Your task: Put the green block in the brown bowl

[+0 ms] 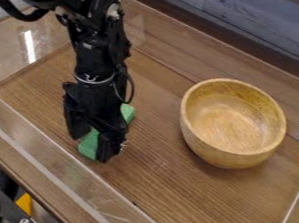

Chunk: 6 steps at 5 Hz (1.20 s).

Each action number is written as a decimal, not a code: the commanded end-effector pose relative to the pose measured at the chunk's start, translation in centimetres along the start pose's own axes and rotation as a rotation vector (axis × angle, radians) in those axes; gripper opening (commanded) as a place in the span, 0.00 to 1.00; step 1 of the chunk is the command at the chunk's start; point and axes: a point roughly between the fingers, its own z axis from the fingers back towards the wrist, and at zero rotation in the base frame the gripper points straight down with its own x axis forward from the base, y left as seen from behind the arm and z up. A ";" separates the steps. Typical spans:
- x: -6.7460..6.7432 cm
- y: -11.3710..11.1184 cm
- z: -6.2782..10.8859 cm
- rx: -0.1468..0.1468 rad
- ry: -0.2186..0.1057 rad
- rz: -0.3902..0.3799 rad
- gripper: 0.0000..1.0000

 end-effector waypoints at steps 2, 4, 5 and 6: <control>0.2 -0.4 2.1 -0.005 -0.035 0.034 0.00; 0.7 -1.5 2.0 -0.028 -0.027 0.044 0.00; 1.5 -2.6 2.2 -0.041 -0.034 0.019 0.00; 2.6 -3.0 2.5 -0.055 -0.040 0.084 0.00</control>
